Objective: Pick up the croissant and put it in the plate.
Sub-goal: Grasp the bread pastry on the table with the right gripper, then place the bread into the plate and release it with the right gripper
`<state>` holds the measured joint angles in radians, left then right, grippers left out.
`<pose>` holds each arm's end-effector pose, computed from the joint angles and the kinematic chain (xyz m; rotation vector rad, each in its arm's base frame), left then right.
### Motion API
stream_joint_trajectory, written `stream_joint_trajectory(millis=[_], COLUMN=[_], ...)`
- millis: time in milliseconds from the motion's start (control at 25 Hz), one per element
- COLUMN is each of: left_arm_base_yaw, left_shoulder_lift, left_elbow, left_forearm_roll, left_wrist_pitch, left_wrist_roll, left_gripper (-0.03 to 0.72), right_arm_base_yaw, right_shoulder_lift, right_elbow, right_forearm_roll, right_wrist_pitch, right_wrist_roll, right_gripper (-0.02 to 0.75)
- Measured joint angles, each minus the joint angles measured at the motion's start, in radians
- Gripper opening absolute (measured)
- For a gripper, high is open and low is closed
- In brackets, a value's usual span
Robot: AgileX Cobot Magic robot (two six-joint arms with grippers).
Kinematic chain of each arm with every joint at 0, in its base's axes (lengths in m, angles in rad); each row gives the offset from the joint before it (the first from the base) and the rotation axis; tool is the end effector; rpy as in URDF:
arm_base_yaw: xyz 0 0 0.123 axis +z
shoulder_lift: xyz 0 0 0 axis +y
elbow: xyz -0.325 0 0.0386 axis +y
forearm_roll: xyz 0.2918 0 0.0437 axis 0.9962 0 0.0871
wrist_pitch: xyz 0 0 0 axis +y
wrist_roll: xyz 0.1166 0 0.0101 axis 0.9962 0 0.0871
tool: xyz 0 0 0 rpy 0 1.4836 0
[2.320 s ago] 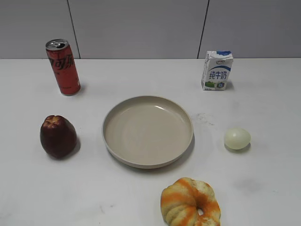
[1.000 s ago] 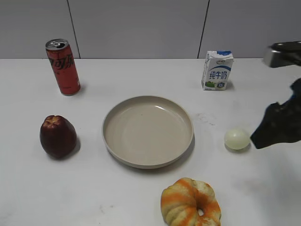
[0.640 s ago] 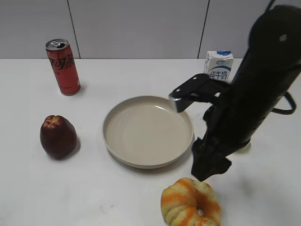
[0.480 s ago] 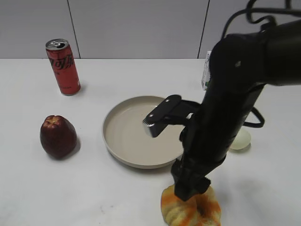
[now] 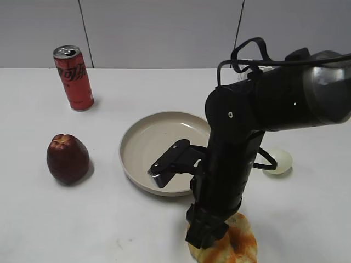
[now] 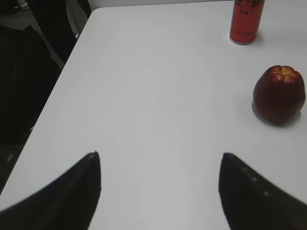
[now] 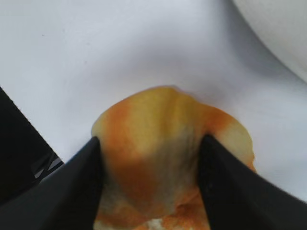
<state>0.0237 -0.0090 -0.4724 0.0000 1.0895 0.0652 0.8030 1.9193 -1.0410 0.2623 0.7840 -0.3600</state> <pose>0.0145 0.0003 0.2742 0.0434 2.0917 0.0538 0.2406 0.2801 0.1036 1.4467 -2.7242 -0.2770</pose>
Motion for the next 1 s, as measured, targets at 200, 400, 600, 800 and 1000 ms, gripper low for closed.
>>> stream_joint_trajectory(millis=[200, 400, 600, 800, 1000], left_arm_base_yaw=[0.000, 0.000, 0.000, 0.000, 0.000], left_shoulder_lift=[0.000, 0.000, 0.000, 0.000, 0.000], left_elbow=[0.000, 0.000, 0.000, 0.000, 0.000], left_forearm_roll=[0.000, 0.000, 0.000, 0.000, 0.000], left_wrist_pitch=[0.000, 0.000, 0.000, 0.000, 0.000], left_wrist_roll=[0.000, 0.000, 0.000, 0.000, 0.000], left_gripper=[0.584, 0.584, 0.584, 0.584, 0.584], right_arm_base_yaw=[0.000, 0.000, 0.001, 0.001, 0.001], right_shoulder_lift=[0.000, -0.046, -0.137, -0.112, 0.052], right_elbow=[0.000, -0.014, -0.155, -0.374, -0.573], right_forearm_roll=[-0.006, -0.029, -0.084, -0.144, -0.230], right_wrist_pitch=[0.009, 0.070, 0.188, 0.201, 0.209], right_wrist_roll=[0.009, 0.011, 0.012, 0.012, 0.012], right_gripper=[0.099, 0.099, 0.099, 0.099, 0.099])
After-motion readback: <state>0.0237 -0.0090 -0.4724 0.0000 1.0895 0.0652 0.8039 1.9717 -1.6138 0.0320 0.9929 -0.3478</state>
